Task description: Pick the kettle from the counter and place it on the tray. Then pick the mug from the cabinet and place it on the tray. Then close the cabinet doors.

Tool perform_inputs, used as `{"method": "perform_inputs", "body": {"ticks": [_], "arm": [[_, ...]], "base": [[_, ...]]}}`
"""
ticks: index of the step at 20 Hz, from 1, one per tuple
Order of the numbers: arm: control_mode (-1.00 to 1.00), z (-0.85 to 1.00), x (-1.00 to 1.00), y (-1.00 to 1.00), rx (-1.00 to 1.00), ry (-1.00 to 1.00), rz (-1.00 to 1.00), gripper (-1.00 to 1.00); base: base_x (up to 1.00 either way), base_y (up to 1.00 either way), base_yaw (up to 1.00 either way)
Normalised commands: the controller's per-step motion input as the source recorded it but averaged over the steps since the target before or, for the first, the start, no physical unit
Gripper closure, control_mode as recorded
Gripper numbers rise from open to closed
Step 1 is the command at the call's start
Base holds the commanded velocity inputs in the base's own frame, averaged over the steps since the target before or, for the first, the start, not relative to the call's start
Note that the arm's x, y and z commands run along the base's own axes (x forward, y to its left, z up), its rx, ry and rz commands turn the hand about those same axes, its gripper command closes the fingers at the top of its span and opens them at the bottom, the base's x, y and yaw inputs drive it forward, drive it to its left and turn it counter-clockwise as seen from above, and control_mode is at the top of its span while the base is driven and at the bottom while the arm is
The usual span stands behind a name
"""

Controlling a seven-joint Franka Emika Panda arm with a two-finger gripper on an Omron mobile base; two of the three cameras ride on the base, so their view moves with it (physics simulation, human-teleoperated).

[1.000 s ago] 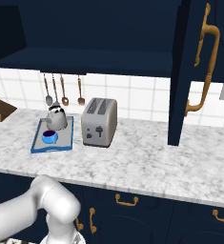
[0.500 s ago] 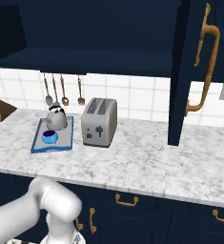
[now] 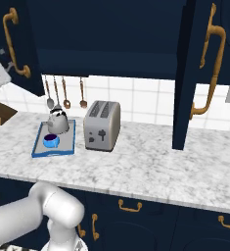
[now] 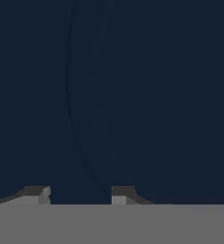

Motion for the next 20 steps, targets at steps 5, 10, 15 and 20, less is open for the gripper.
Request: {"method": "perform_inputs", "body": {"ticks": [5,10,15,20], "arm": [[-1.00,0.97,0.17,-0.05,0.00,-0.10,0.05,1.00],[-1.00,0.73,0.43,0.04,0.01,-0.07,0.06,1.00],[-1.00,0.01,1.00,-0.09,0.06,0.23,0.04,1.00],[-1.00,-0.27,0.90,-0.20,0.05,0.09,0.13,1.00]], "base": [[0.00,0.00,0.00],[0.00,0.00,0.00],[0.00,0.00,0.00],[0.00,0.00,0.00]]}}
